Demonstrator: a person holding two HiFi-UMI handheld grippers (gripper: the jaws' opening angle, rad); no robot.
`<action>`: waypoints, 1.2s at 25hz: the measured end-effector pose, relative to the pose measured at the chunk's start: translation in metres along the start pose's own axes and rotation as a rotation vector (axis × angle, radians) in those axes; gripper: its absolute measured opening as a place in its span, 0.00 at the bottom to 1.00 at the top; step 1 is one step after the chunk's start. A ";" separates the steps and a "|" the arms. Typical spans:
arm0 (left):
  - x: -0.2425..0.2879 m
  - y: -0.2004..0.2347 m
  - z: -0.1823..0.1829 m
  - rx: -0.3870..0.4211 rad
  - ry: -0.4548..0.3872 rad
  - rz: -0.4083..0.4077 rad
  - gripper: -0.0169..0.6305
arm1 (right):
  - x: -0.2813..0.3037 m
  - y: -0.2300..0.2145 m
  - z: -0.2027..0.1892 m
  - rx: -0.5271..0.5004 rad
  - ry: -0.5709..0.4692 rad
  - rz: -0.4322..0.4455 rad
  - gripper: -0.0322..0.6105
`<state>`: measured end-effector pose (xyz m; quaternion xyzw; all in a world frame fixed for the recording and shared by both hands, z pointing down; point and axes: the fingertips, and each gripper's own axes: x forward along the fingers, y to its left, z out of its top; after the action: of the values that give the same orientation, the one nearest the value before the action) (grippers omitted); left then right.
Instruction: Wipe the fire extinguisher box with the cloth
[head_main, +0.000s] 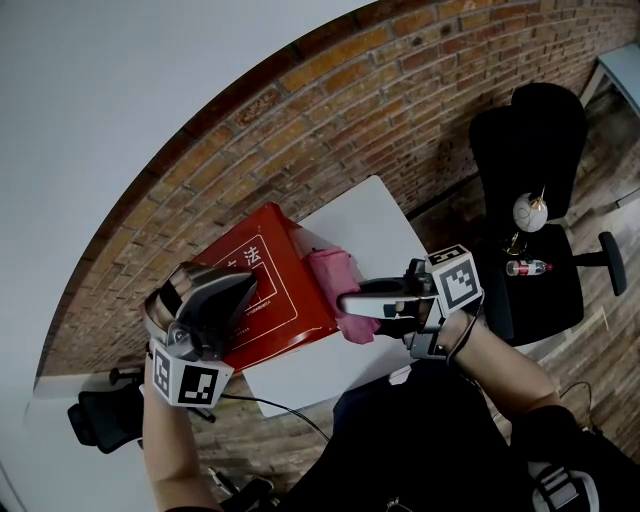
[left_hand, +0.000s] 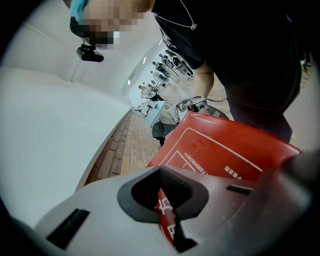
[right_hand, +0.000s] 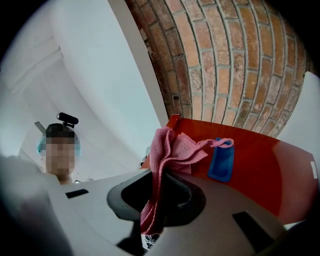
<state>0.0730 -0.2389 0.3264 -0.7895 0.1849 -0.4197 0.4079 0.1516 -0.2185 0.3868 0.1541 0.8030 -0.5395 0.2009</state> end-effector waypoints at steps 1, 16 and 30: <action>0.000 0.000 0.000 0.000 0.000 0.000 0.07 | 0.000 0.001 0.000 0.001 -0.001 0.003 0.15; 0.000 -0.001 0.000 -0.002 0.005 -0.008 0.07 | 0.004 0.013 0.004 -0.003 -0.107 -0.013 0.15; 0.002 -0.002 -0.002 -0.001 0.004 -0.011 0.07 | -0.016 0.019 0.010 -0.155 -0.398 -0.232 0.15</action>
<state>0.0720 -0.2398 0.3299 -0.7898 0.1815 -0.4234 0.4049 0.1761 -0.2211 0.3764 -0.0644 0.7989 -0.5153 0.3034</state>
